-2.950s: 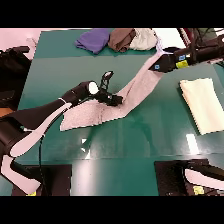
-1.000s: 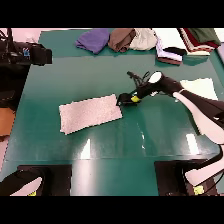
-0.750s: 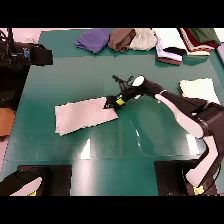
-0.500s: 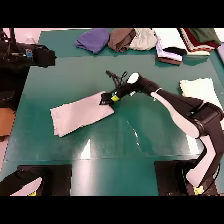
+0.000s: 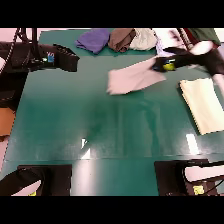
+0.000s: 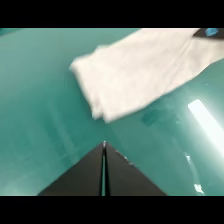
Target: Fold the shirts.
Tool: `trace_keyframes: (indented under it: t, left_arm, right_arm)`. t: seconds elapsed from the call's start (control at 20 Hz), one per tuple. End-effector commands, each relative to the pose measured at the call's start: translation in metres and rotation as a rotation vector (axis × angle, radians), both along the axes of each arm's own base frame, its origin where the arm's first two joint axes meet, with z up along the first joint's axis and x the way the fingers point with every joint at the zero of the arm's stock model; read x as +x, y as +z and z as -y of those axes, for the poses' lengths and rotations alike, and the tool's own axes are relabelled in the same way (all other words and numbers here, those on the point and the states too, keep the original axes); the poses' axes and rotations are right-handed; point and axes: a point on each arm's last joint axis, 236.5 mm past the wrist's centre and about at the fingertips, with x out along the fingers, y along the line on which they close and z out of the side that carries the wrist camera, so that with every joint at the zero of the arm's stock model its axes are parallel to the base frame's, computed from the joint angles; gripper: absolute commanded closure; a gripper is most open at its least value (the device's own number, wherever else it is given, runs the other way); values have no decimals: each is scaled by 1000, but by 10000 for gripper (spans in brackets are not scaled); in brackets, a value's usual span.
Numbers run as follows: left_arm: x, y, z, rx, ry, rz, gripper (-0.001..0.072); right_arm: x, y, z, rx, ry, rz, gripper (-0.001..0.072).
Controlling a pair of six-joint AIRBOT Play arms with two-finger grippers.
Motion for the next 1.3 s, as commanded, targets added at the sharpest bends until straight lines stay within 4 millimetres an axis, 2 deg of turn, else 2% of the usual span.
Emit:
trace_keyframes:
  t: [0.0,0.1,0.2,0.3,0.35,0.45,0.65,0.8,1.0,1.1,1.25]
  left_arm:
    - [-3,6,9,-19,-18,18,687]
    - [-3,6,9,-28,-13,11,687]
    - [-3,6,9,-44,-1,-1,687]
    - [-3,6,9,-46,-1,-2,687]
    - [-3,6,9,-46,-1,-2,687]
    - [-3,6,9,-47,1,-4,687]
    - [-4,5,9,-48,2,-11,687]
    - [-5,2,9,-41,0,-21,687]
    - [-6,1,9,-37,-1,-25,687]
    - [-6,1,9,-37,-1,-25,687]
    - [-6,1,9,-37,-1,-25,687]
  right_arm:
    - [-27,19,149,-59,-297,9,697]
    - [-45,19,210,-57,-427,1,697]
    - [-58,21,255,-64,-533,18,697]
    - [-65,25,282,-74,-599,43,697]
    - [-66,26,287,-76,-612,49,697]
    - [-59,40,284,-59,-609,83,697]
    - [-36,108,265,-46,-549,226,697]
    - [-35,137,248,-49,-501,252,697]
    - [-56,137,239,-47,-492,220,697]
    - [-78,126,239,-46,-513,191,697]
    - [-120,99,239,-48,-554,131,697]
